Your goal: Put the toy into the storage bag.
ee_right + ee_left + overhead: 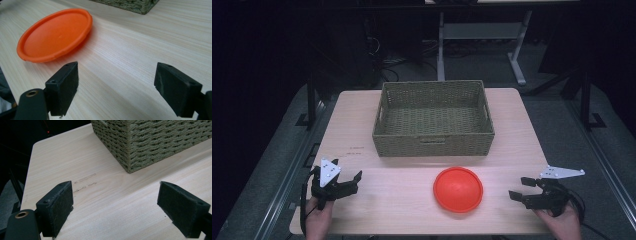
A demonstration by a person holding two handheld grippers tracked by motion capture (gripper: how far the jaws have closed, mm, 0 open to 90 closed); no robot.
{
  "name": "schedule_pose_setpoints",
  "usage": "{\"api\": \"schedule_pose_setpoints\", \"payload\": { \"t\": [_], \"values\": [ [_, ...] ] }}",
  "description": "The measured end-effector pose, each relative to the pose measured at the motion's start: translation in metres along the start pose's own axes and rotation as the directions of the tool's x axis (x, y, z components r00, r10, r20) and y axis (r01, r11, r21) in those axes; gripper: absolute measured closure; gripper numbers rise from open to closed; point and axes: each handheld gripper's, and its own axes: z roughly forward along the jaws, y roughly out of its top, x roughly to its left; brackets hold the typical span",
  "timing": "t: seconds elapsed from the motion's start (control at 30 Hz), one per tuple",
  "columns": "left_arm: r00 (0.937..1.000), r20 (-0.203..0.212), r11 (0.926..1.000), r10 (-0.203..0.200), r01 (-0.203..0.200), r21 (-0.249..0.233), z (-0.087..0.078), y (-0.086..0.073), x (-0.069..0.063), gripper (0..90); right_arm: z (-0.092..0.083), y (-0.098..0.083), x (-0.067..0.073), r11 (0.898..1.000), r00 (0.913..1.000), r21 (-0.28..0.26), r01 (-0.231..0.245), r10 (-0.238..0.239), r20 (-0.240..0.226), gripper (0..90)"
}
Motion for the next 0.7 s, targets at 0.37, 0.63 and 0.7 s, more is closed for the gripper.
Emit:
{"api": "schedule_pose_setpoints", "payload": {
  "t": [0.37,0.63,0.7],
  "values": [
    [1.0000,0.008,1.0000,-0.004,0.004,-0.006,0.000,-0.001,0.001,12.9,-0.001,0.012,0.004,0.999,0.9996,-0.049,0.002,-0.003,-0.027,19.0],
    [1.0000,0.003,1.0000,-0.001,0.001,-0.008,-0.004,-0.001,-0.001,12.8,0.001,0.023,0.012,0.999,0.9988,-0.028,0.022,-0.023,-0.043,19.2],
    [1.0000,0.003,1.0000,-0.002,0.002,-0.006,-0.003,-0.001,-0.001,12.8,0.001,0.027,0.013,0.999,0.9988,-0.025,0.020,-0.021,-0.043,19.1]
  ]
}}
